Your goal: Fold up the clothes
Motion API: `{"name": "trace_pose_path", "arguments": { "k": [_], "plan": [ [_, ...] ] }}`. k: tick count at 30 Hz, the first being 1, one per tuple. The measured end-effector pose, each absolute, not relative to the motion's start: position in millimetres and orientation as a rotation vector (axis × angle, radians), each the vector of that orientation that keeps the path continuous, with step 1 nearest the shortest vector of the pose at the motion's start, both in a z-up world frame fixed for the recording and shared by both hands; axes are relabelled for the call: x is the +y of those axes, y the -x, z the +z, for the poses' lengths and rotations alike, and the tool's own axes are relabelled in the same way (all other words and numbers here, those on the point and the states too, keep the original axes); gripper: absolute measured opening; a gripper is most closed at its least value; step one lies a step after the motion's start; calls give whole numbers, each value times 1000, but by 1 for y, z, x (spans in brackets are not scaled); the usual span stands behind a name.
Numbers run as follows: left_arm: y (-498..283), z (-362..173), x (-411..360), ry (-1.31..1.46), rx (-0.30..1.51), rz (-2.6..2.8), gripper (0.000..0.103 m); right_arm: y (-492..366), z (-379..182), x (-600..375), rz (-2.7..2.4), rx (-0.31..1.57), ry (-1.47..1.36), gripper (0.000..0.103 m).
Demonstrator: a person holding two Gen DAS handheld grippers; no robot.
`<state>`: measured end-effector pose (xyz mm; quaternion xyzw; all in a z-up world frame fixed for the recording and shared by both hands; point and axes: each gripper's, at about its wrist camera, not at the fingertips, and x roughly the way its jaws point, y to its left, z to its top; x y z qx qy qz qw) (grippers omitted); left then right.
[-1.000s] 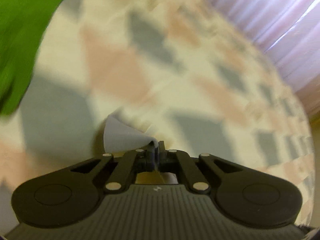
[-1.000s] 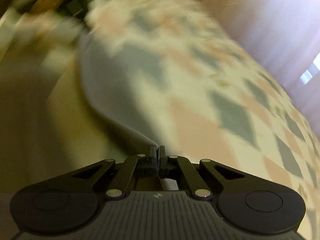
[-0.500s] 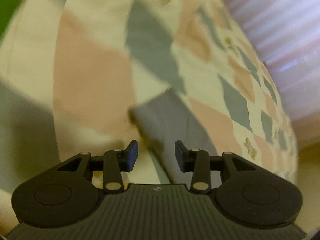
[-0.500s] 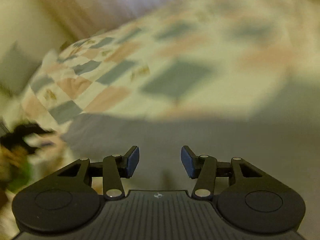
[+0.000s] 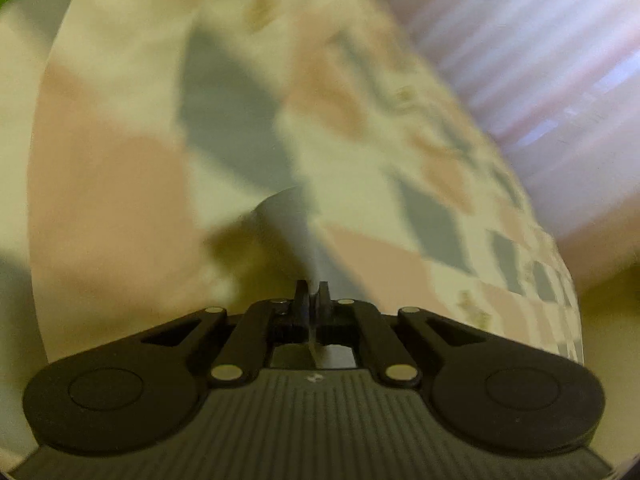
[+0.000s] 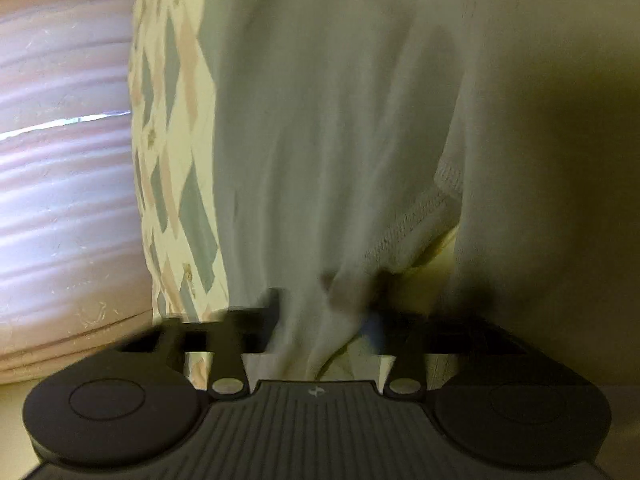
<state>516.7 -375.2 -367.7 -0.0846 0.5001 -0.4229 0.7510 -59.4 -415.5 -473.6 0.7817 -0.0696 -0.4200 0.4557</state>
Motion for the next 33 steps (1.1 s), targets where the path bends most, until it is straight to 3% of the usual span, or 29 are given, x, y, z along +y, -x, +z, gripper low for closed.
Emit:
{"name": "trace_pose_path", "arguments": {
  "k": [3,6,8,10,13,21,25,31,33],
  "plan": [
    [-507,-331,-368,130,923,-1028,0,51,-466,-421,-969,-176,-1898,7],
    [-511,-353,-370,-2,924,-966,1,47,-466,-427,-927,-118,-1921,9],
    [-518,-394,-375,-146,1020,-869,3,48,-480,-431,-938,-6,-1976,24],
    [-517,-419,-372,-249,1041,-810,7,47,-482,-433,-925,61,-1986,27],
    [-518,-414,-358,-234,998,-788,14,45,-456,-435,-847,127,-1874,57],
    [-499,-356,-340,-211,923,-806,13,80,-380,-418,-1012,492,-1323,53],
    [-426,-343,-351,-275,923,-1011,14,100,-371,-391,-1135,623,-1124,42],
    [-309,-354,-324,-335,1046,-1166,15,147,-373,-342,-1260,841,-841,42],
    [-279,-351,-297,-363,1084,-1182,15,180,-368,-330,-1302,839,-863,42]
  ]
}}
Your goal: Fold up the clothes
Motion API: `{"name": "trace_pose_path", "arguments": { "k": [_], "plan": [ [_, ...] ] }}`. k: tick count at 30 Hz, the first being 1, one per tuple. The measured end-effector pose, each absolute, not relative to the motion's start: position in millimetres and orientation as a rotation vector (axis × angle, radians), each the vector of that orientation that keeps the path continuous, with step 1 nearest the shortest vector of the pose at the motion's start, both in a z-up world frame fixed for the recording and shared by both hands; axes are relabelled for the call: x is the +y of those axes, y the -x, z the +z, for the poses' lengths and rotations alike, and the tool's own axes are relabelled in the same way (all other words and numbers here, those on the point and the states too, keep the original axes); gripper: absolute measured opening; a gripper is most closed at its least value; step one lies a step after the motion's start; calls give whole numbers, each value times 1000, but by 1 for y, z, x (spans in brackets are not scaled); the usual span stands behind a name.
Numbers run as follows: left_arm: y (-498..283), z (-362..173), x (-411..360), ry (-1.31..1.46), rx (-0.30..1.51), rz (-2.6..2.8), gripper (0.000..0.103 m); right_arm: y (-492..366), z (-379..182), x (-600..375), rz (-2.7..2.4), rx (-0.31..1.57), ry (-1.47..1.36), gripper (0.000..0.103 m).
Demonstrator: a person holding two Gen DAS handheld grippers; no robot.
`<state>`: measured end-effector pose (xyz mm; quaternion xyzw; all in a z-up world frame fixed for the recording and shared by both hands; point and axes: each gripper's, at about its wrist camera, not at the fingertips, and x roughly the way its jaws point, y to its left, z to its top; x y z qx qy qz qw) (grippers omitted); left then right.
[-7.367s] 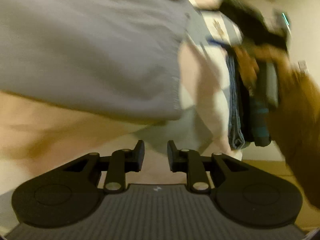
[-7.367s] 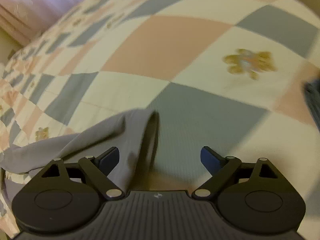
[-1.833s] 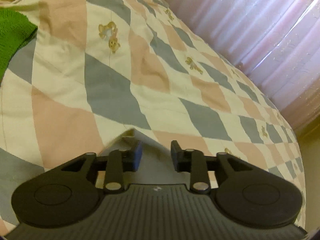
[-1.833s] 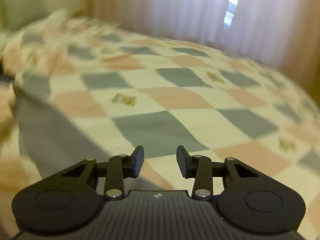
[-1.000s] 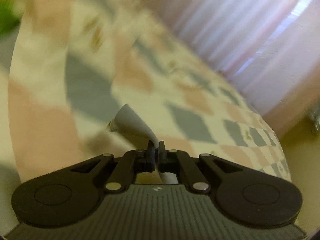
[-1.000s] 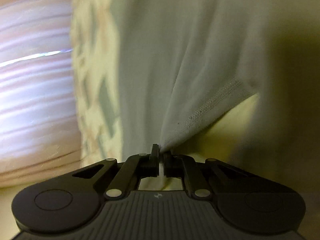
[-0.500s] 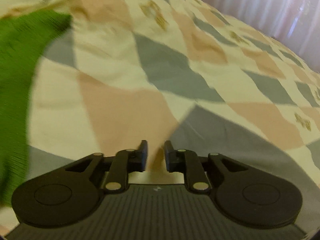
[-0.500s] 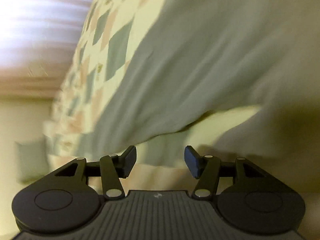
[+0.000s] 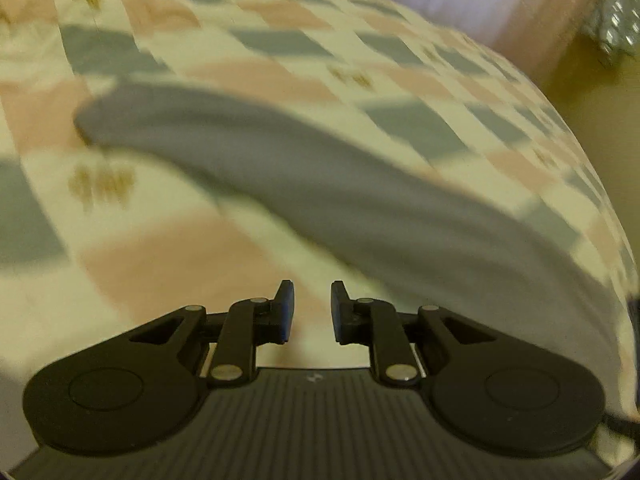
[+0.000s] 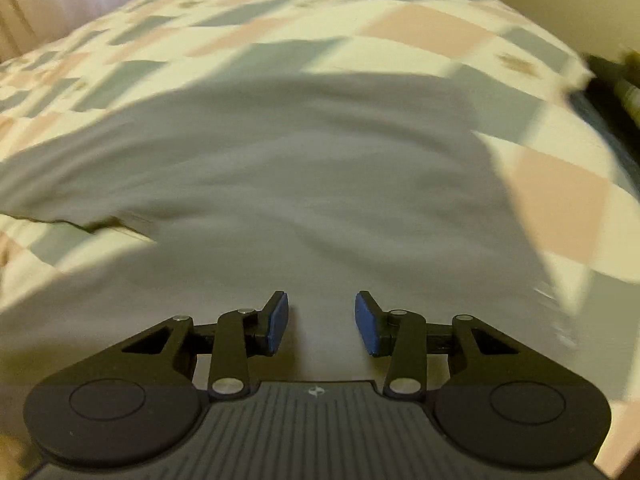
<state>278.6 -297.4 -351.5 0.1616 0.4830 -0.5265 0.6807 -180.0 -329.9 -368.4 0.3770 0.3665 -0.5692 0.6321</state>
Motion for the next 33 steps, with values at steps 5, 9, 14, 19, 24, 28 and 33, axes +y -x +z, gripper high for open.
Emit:
{"name": "trace_pose_path", "arguments": {
  "k": [5,9,14,19,24,28,33],
  "plan": [
    [-216,-352,-234,-406,1219,-1157,17,271,-358,-299,-1461,691,-1040,46],
    [-180,-362,-213,-409,1295,-1114,19,348,-370,-274,-1561,433,-1314,55],
    [-151,-370,-211,-417,1310,-1077,19,392,-416,-267,-1495,39,-1589,18],
    [-140,-364,-203,-423,1294,-1027,21,383,-400,-274,-1523,297,-1470,1],
    [-134,-354,-182,-473,1290,-948,22,378,-393,-293,-1517,465,-1444,13],
    [-131,-335,-169,-502,1259,-906,27,335,-347,-296,-1558,655,-1011,24],
    [-128,-317,-170,-576,1246,-839,31,288,-384,-308,-1339,948,-990,34]
  ]
}}
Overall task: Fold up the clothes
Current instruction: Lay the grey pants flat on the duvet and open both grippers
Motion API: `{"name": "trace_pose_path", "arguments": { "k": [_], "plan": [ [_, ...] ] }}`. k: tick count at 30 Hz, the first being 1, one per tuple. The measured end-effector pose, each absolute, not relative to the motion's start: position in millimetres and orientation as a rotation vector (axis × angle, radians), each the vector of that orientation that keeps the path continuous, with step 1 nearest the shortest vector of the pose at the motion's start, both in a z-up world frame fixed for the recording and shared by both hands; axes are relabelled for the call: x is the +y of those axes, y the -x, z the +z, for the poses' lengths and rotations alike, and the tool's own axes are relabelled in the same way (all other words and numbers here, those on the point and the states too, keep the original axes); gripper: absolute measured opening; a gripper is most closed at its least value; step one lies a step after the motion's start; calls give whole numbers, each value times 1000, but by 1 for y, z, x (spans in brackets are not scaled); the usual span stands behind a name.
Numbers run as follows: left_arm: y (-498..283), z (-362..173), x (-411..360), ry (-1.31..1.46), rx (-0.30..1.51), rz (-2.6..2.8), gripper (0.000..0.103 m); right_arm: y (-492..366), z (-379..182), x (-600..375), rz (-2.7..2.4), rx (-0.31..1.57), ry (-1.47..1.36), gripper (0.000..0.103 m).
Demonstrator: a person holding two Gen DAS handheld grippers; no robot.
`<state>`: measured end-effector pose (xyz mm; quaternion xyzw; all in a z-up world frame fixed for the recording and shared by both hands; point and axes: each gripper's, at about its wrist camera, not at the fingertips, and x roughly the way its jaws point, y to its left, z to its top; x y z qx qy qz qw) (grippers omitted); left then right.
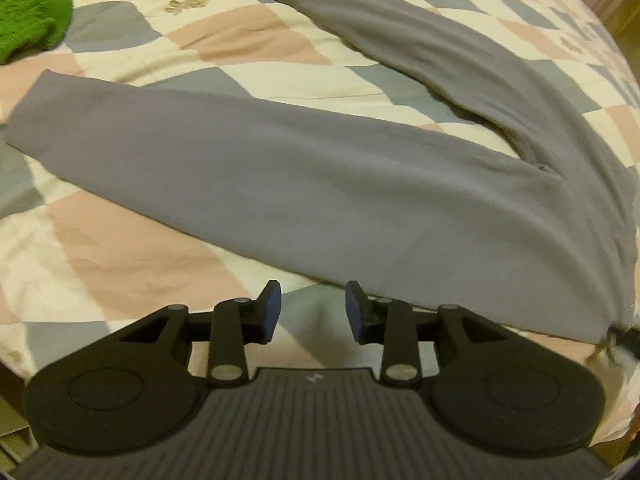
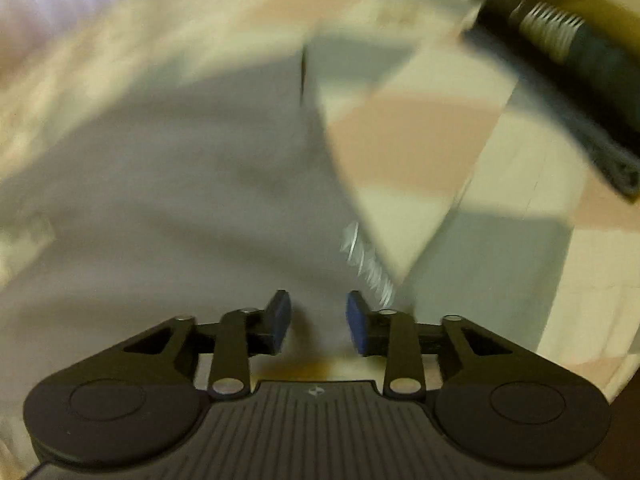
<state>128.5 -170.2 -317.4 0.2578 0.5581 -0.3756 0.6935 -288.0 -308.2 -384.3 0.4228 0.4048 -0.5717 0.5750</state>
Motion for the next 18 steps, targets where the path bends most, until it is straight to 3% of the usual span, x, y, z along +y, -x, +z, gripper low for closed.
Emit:
{"name": "trace_pose_path", "arguments": {
  "k": [2,3,5,8,12,18],
  "plan": [
    [-128,-304,-172,-602,1226,-834,35,285,-390,-309,-1363,1012,-1071,34],
    [-128,-294,-172,-607,1207,-848,43,283,-377,-303,-1365,967,-1068,34],
    [-127,-277,-172,-622,1168,-873,49,276,-353,-292,-1354,900,-1051,47],
    [-125,-249,-171,-646,1107,-910,53,253,-311,-272,-1272,840,-1009,53],
    [-123,-214,-155,-660,1047,-981,66,214,-259,-243,-1218,787,-958,70],
    [-128,-178,-114,-662,1015,-1047,67,162,-209,-180,-1177,742,-954,83]
  ]
}}
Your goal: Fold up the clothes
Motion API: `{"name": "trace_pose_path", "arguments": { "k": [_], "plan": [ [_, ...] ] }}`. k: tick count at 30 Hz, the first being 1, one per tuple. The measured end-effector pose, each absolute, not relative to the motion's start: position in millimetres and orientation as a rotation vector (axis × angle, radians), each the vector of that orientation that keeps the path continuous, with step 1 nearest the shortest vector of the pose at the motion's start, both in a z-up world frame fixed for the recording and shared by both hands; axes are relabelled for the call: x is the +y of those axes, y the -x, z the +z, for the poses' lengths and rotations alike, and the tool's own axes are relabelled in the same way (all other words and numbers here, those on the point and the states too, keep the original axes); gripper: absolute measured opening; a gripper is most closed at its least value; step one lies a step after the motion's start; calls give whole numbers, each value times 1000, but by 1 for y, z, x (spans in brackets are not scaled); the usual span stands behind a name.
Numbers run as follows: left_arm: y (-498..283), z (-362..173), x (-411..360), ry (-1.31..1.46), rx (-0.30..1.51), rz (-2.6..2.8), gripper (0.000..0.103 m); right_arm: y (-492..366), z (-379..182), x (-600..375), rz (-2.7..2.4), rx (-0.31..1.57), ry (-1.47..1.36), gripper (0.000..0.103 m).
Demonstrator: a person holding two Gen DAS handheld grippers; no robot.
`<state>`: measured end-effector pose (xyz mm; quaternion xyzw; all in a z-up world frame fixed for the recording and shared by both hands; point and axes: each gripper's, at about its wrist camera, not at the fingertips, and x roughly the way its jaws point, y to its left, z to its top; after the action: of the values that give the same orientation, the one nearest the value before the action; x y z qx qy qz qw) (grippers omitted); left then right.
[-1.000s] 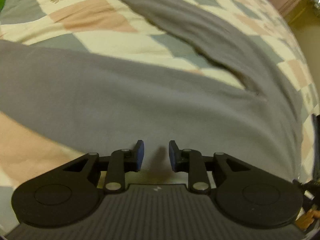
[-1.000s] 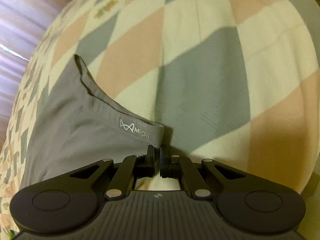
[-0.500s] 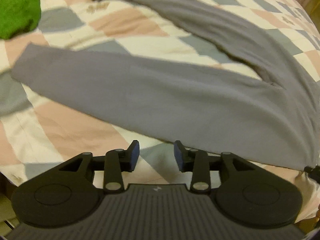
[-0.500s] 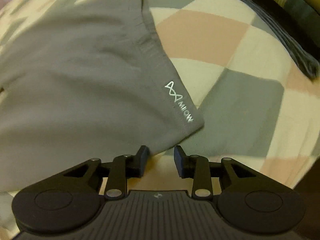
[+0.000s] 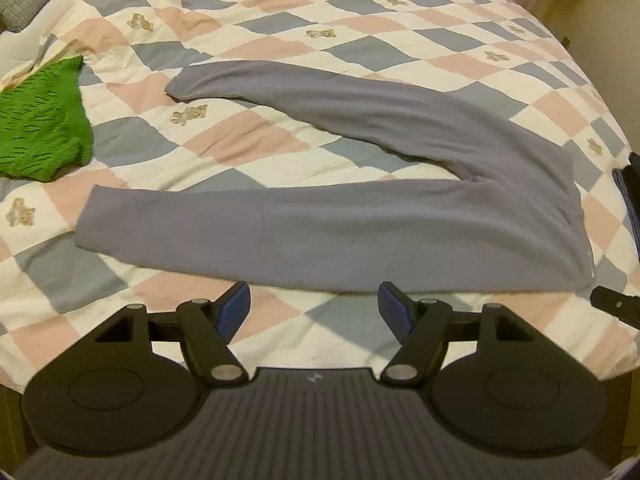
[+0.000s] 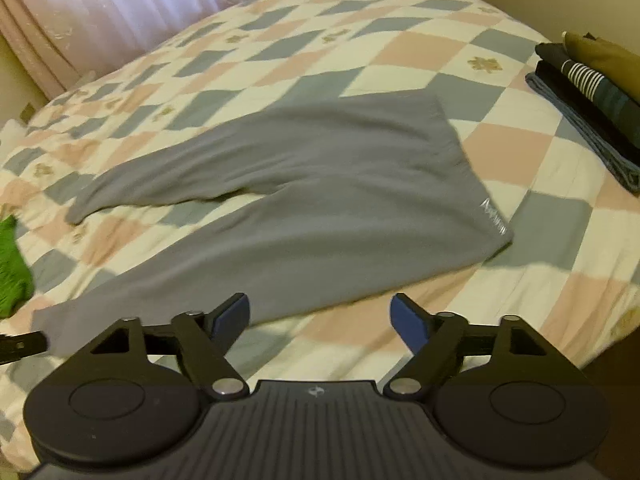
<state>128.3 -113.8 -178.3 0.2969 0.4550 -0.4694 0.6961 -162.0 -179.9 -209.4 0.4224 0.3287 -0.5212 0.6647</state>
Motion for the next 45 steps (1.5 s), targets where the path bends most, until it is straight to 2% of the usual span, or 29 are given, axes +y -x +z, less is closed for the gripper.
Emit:
{"name": "trace_pose_path", "arguments": {
  "k": [11,25,42,45],
  "plan": [
    [-121,-114,-41,-633,837,-1152,82,115,-133,-93,-1176,632,-827,99],
    [-110,-83,4,-635,755,-1217,86,98,-96,-35,-1219,620,-729,101],
    [-120,-80,22,-638,759,-1221,89,89,-98,-17,-1246,661,-729,101],
    [-123,-81,25,-627,753,-1216,94,86,-98,-17,-1243,669,-722,101]
  ]
}}
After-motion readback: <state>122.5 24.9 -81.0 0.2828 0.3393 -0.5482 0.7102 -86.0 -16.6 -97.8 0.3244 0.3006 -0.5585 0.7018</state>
